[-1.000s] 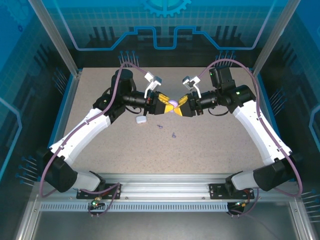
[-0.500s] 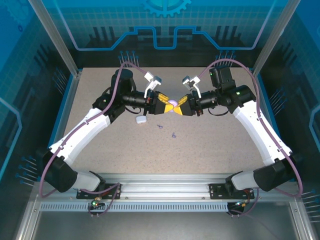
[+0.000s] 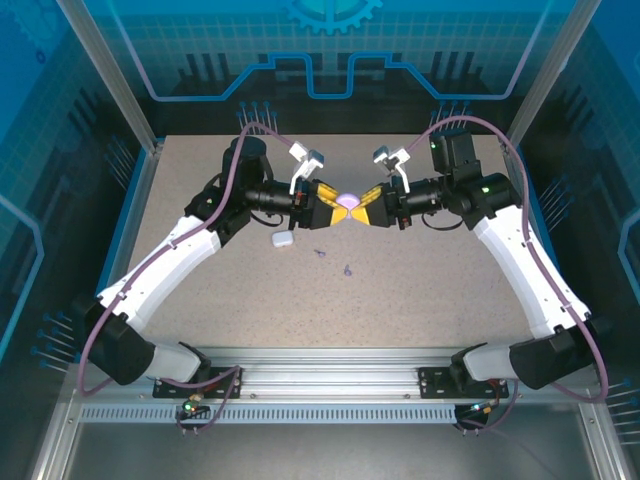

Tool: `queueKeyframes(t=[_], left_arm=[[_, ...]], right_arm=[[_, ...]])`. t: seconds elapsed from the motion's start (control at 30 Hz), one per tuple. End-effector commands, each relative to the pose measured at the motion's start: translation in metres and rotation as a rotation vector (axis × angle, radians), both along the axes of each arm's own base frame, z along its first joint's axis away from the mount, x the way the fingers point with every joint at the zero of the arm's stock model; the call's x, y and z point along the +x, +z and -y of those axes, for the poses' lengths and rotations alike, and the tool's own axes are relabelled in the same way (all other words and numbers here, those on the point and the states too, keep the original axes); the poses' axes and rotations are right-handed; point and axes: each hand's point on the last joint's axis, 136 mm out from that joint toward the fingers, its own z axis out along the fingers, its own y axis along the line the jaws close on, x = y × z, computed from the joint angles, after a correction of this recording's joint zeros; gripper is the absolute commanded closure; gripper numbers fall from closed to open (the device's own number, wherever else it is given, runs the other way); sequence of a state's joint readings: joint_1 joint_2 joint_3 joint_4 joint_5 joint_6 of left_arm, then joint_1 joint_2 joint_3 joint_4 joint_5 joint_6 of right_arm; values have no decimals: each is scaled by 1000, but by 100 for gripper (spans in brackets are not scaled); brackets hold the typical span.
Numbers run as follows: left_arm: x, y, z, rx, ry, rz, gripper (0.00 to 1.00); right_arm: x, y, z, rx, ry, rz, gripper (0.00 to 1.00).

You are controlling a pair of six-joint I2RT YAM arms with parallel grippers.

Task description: Insert wireless bluetooth earbuds into charging case

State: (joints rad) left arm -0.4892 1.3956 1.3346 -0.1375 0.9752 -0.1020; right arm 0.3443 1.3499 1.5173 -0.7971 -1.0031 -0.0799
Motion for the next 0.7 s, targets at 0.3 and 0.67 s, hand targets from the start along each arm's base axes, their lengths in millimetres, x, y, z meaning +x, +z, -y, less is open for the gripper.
queueKeyframes(t=[0.3, 0.67], left_arm=[[-1, 4, 0, 1, 0, -5, 63], [-8, 6, 6, -6, -52, -14, 77]], right_arm=[[-9, 11, 4, 48, 25, 7, 85], [-5, 9, -2, 48, 29, -5, 86]])
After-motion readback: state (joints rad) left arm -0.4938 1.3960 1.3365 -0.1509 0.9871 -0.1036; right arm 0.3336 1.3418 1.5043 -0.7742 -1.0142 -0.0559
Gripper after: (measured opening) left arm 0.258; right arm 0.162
